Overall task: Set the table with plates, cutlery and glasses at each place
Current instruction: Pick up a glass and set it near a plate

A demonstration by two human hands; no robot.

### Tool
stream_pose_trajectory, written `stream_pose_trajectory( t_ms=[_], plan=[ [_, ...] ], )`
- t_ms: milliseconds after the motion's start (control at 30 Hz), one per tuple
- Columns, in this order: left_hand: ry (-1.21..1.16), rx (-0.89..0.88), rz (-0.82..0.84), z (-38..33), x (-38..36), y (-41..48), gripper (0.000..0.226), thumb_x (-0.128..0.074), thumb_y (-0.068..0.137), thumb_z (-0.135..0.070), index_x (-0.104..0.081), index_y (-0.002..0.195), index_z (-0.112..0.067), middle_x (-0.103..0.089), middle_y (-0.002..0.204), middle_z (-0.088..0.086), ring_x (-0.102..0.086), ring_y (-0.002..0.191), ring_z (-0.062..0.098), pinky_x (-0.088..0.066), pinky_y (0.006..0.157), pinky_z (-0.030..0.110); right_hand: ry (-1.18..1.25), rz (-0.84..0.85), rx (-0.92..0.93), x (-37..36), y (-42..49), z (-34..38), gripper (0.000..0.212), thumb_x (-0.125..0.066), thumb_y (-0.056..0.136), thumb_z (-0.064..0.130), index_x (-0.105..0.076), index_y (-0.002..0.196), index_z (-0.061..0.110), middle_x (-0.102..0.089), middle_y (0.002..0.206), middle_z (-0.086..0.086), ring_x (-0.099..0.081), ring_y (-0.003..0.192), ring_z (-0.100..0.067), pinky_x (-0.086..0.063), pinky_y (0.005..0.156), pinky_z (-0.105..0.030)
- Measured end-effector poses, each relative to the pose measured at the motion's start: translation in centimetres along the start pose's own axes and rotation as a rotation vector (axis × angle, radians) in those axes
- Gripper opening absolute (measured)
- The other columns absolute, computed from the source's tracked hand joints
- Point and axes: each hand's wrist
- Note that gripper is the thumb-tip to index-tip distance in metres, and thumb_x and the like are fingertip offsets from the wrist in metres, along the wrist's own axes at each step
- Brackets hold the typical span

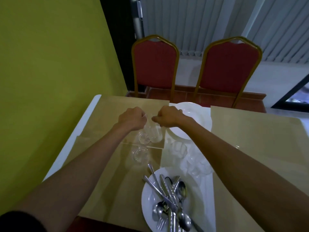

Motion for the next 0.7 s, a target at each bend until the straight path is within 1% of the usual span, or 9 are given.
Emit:
stream_pose_trajectory(
  t_ms=[100, 200, 267, 367, 400, 467, 533, 633, 700],
  plan=[
    [-0.052, 0.025, 0.003, 3.1, -0.5, -0.1, 0.033, -0.048, 0.097, -0.037, -0.075, 0.086, -0.022, -0.073, 0.078, -0.002, -0.069, 0.079, 0.023, -0.059, 0.076, 0.041, 0.022, 0.042, 0.014, -1.8, 1.0, 2.0, 0.043, -0.053, 0.097, 0.043, -0.073, 0.084, 0.008, -0.072, 0.088, -0.006, -0.064, 0.088, -0.024, -0.048, 0.095, -0.044],
    [-0.072, 0.035, -0.017, 5.4, -1.4, -0.1, 0.037, -0.048, 0.098, -0.037, -0.073, 0.078, -0.019, -0.073, 0.078, 0.0, -0.069, 0.08, 0.024, -0.058, 0.076, 0.04, 0.03, 0.066, 0.025, -3.3, 2.0, 3.3, 0.039, -0.052, 0.099, 0.038, -0.072, 0.09, 0.006, -0.073, 0.091, -0.009, -0.067, 0.084, -0.025, -0.055, 0.087, -0.041],
    [-0.067, 0.032, -0.038, 6.3, -2.0, 0.0, 0.034, -0.047, 0.099, -0.036, -0.074, 0.084, -0.02, -0.074, 0.084, 0.002, -0.068, 0.086, 0.026, -0.054, 0.072, 0.034, 0.005, 0.063, 0.031, -4.3, 2.4, 3.9, 0.036, -0.05, 0.101, 0.036, -0.069, 0.092, 0.006, -0.072, 0.094, -0.01, -0.067, 0.084, -0.025, -0.055, 0.083, -0.037],
    [-0.067, 0.03, -0.062, 6.8, -2.8, 0.1, 0.032, -0.047, 0.1, -0.035, -0.074, 0.093, -0.021, -0.074, 0.091, 0.004, -0.067, 0.092, 0.029, -0.048, 0.069, 0.032, -0.048, 0.033, 0.026, -5.3, 3.0, 4.3, 0.029, -0.049, 0.102, 0.033, -0.061, 0.087, 0.011, -0.07, 0.092, -0.009, -0.067, 0.083, -0.024, -0.054, 0.079, -0.035],
    [-0.077, 0.032, -0.068, 6.8, -3.0, 0.2, 0.031, -0.046, 0.1, -0.034, -0.072, 0.091, -0.02, -0.073, 0.092, 0.005, -0.067, 0.092, 0.03, -0.047, 0.068, 0.032, -0.056, 0.022, 0.018, -5.5, 3.1, 4.3, 0.029, -0.049, 0.103, 0.032, -0.06, 0.086, 0.011, -0.069, 0.089, -0.008, -0.066, 0.081, -0.023, -0.053, 0.076, -0.033],
    [-0.098, 0.032, -0.089, 6.7, -3.2, 0.2, 0.032, -0.046, 0.101, -0.032, -0.063, 0.077, -0.021, -0.071, 0.089, 0.007, -0.066, 0.089, 0.031, -0.043, 0.065, 0.031, -0.059, -0.005, -0.003, -5.8, 3.3, 4.2, 0.03, -0.047, 0.104, 0.029, -0.059, 0.084, 0.011, -0.064, 0.082, -0.007, -0.063, 0.075, -0.021, -0.048, 0.07, -0.029],
    [-0.125, 0.031, -0.111, 6.4, -3.2, 0.1, 0.033, -0.045, 0.101, -0.031, -0.057, 0.072, -0.022, -0.068, 0.083, 0.006, -0.065, 0.085, 0.03, -0.041, 0.063, 0.03, -0.05, -0.028, -0.014, -5.8, 3.5, 4.2, 0.031, -0.046, 0.104, 0.028, -0.061, 0.084, 0.01, -0.061, 0.078, -0.006, -0.064, 0.075, -0.022, -0.052, 0.072, -0.03],
    [-0.169, 0.038, -0.118, 6.1, -3.0, 0.0, 0.037, -0.044, 0.102, -0.029, -0.054, 0.068, -0.021, -0.061, 0.073, 0.003, -0.065, 0.08, 0.03, -0.041, 0.061, 0.03, -0.036, -0.036, -0.028, -5.6, 3.8, 4.3, 0.029, -0.048, 0.103, 0.026, -0.062, 0.084, 0.01, -0.062, 0.079, -0.006, -0.067, 0.079, -0.025, -0.058, 0.082, -0.036],
    [-0.182, 0.038, -0.114, 6.0, -2.9, 0.0, 0.038, -0.044, 0.102, -0.028, -0.05, 0.066, -0.021, -0.057, 0.07, 0.002, -0.065, 0.081, 0.031, -0.04, 0.061, 0.03, -0.045, -0.033, -0.032, -5.4, 3.8, 4.4, 0.027, -0.049, 0.103, 0.025, -0.062, 0.085, 0.01, -0.063, 0.081, -0.007, -0.067, 0.079, -0.025, -0.057, 0.08, -0.035]
  ],
)
Point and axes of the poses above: each hand's wrist, its own y-axis towards the middle knuckle, its own x-axis out of the back of the hand, z = x × y
